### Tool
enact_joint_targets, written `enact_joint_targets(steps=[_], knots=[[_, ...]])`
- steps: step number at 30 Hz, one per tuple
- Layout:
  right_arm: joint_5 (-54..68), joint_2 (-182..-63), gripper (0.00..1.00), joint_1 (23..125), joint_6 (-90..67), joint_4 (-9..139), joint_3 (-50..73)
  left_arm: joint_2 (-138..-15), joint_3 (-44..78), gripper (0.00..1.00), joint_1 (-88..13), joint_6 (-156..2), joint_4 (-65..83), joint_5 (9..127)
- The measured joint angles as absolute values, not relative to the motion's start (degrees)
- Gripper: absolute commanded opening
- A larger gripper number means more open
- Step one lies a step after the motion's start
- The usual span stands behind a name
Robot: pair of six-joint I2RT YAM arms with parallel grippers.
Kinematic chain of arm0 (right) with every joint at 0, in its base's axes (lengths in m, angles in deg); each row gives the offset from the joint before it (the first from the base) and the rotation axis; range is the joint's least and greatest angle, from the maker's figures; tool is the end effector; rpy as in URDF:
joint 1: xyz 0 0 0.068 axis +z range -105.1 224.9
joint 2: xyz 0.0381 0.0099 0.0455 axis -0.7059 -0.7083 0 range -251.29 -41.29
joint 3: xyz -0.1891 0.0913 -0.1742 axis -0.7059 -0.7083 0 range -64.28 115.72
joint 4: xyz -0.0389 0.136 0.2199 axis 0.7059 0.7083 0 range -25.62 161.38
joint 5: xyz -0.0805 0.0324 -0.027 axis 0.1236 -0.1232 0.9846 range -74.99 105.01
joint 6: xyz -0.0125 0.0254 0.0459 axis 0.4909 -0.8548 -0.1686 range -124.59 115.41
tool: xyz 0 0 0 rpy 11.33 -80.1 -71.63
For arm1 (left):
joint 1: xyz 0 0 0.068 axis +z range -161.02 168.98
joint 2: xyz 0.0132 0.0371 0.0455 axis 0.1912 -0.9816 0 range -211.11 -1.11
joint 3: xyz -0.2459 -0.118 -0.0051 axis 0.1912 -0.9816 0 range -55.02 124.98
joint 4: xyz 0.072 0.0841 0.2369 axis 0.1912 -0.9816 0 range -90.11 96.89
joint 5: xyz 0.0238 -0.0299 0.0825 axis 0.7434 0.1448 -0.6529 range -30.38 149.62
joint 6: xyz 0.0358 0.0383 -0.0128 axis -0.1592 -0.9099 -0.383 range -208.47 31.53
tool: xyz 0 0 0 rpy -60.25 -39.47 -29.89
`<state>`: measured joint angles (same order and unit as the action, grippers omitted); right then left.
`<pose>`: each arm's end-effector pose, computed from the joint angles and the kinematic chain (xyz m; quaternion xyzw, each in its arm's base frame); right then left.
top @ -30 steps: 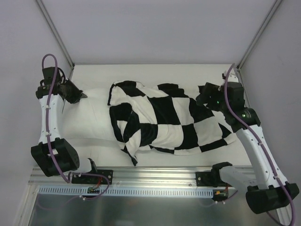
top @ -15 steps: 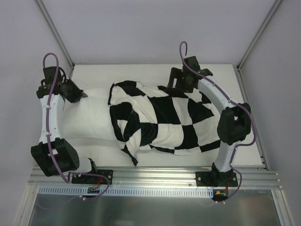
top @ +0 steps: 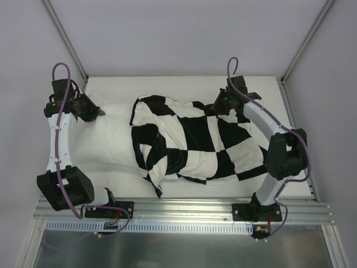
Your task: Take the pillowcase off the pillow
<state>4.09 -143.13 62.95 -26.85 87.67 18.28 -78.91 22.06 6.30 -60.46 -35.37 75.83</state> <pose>0.3834 0.1321 0.2740 -0.0047 0.9122 0.2197 0.3458 0.2791 0.0766 0.3546 -0.2979 0.8594 -0.1655 0.3811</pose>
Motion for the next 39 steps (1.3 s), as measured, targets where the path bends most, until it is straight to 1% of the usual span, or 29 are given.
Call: enact_joint_targets(steps=[3, 7, 9, 12, 17, 21, 23, 25, 26, 27, 28, 29, 30, 31, 33, 34, 35, 36, 37, 39], knots=[[3.9, -136.9, 0.01, 60.2, -28.2, 86.9, 13.4, -78.0, 21.8, 0.0, 7.1, -59.3, -35.9, 78.5], [5.5, -128.0, 0.01, 52.9, -28.4, 86.8, 9.3, -76.1, 21.3, 0.0, 11.7, -58.8, -36.7, 79.3], [6.1, -123.5, 0.01, 49.4, -28.3, 87.7, 8.2, -74.6, 21.2, 0.0, 14.7, -58.3, -37.1, 79.3], [6.2, -117.2, 0.01, 46.7, -28.0, 89.4, 7.6, -71.8, 21.2, 0.0, 17.9, -57.5, -37.8, 80.8], [5.2, -109.1, 0.01, 39.5, -27.5, 91.9, 7.0, -67.7, 21.5, 0.0, 20.5, -56.4, -39.5, 84.5], [1.4, -107.6, 0.01, 28.3, -28.1, 93.3, 6.3, -66.6, 23.2, 0.0, 20.5, -55.7, -41.7, 88.2], [1.1, -109.4, 0.01, 26.0, -28.1, 94.2, 7.1, -67.1, 24.7, 0.0, 20.5, -54.9, -43.2, 89.9], [0.9, -114.7, 0.01, 26.3, -27.5, 96.9, 11.3, -69.3, 27.2, 0.0, 19.3, -54.5, -44.0, 90.3], [1.0, -118.0, 0.27, 27.3, -26.6, 98.7, 14.2, -70.9, 28.6, 0.0, 18.3, -54.4, -44.0, 89.9], [1.1, -121.1, 0.47, 28.3, -26.0, 99.2, 16.7, -72.4, 29.7, 0.0, 17.3, -54.3, -43.8, 89.4], [2.9, -123.6, 0.76, 29.9, -24.6, 98.4, 18.3, -74.3, 30.3, 0.0, 15.8, -54.3, -42.9, 88.0], [4.2, -124.6, 0.84, 30.9, -23.6, 97.5, 18.4, -75.3, 30.3, 0.0, 15.1, -54.4, -42.0, 86.4], [5.9, -125.0, 0.88, 32.0, -22.1, 97.2, 17.8, -76.6, 30.3, 0.0, 14.4, -54.4, -41.1, 84.2], [7.5, -124.5, 0.95, 33.7, -20.9, 96.7, 16.2, -77.7, 30.3, 0.08, 14.0, -54.5, -40.5, 82.4], [9.4, -121.9, 0.97, 37.5, -19.1, 95.6, 11.9, -79.5, 29.9, 0.27, 13.2, -55.2, -39.7, 79.5], [10.3, -119.6, 0.97, 40.2, -18.5, 95.5, 8.9, -80.2, 29.6, 0.54, 12.9, -55.5, -39.0, 78.4], [11.2, -116.8, 0.97, 43.1, -18.2, 95.1, 5.6, -80.7, 29.4, 0.68, 12.9, -56.1, -38.2, 77.8], [11.5, -113.4, 0.97, 46.0, -17.9, 94.6, 2.0, -80.8, 29.2, 0.78, 12.9, -56.5, -37.4, 77.0], [11.7, -109.8, 0.98, 49.0, -17.7, 94.4, -1.4, -80.8, 28.9, 0.95, 12.4, -56.9, -36.8, 76.4], [12.2, -102.3, 0.98, 55.0, -17.3, 93.2, -7.9, -79.4, 28.0, 0.99, 10.3, -57.8, -36.1, 74.5]])
